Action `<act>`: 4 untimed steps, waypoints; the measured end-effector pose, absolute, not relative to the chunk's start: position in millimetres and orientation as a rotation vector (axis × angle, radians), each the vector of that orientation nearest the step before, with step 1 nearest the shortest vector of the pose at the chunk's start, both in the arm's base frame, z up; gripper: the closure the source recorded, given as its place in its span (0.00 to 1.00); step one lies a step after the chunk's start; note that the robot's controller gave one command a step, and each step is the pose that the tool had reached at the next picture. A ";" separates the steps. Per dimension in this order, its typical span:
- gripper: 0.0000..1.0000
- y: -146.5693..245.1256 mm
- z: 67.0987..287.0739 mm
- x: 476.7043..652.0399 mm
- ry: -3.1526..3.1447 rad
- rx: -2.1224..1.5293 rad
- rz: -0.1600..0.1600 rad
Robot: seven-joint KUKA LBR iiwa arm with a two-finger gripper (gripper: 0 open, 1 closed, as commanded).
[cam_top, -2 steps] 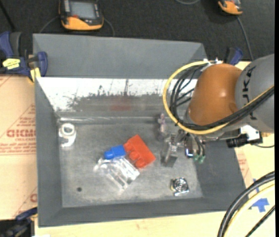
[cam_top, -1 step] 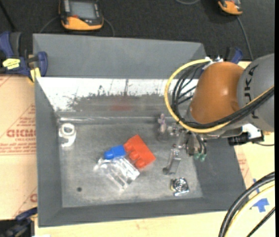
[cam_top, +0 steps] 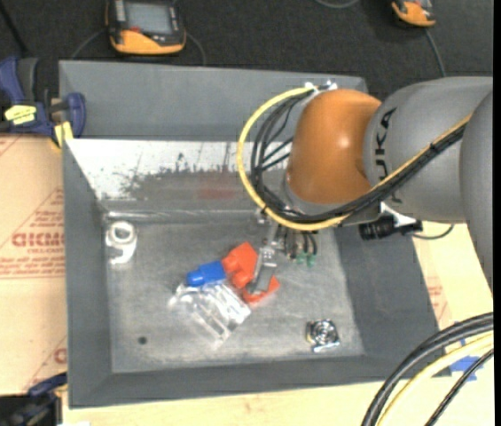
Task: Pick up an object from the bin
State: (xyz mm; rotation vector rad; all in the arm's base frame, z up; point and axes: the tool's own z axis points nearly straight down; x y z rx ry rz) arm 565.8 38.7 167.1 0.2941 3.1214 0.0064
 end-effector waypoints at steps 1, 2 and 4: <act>0.00 27.2 88.9 563.3 3.099 0.505 0.000; 1.00 27.5 92.0 564.5 3.097 0.499 0.001; 0.00 -7.6 73.8 611.3 3.023 0.806 0.004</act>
Offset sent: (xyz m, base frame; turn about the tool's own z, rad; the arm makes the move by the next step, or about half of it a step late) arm -0.0029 -0.0111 -0.0767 0.1373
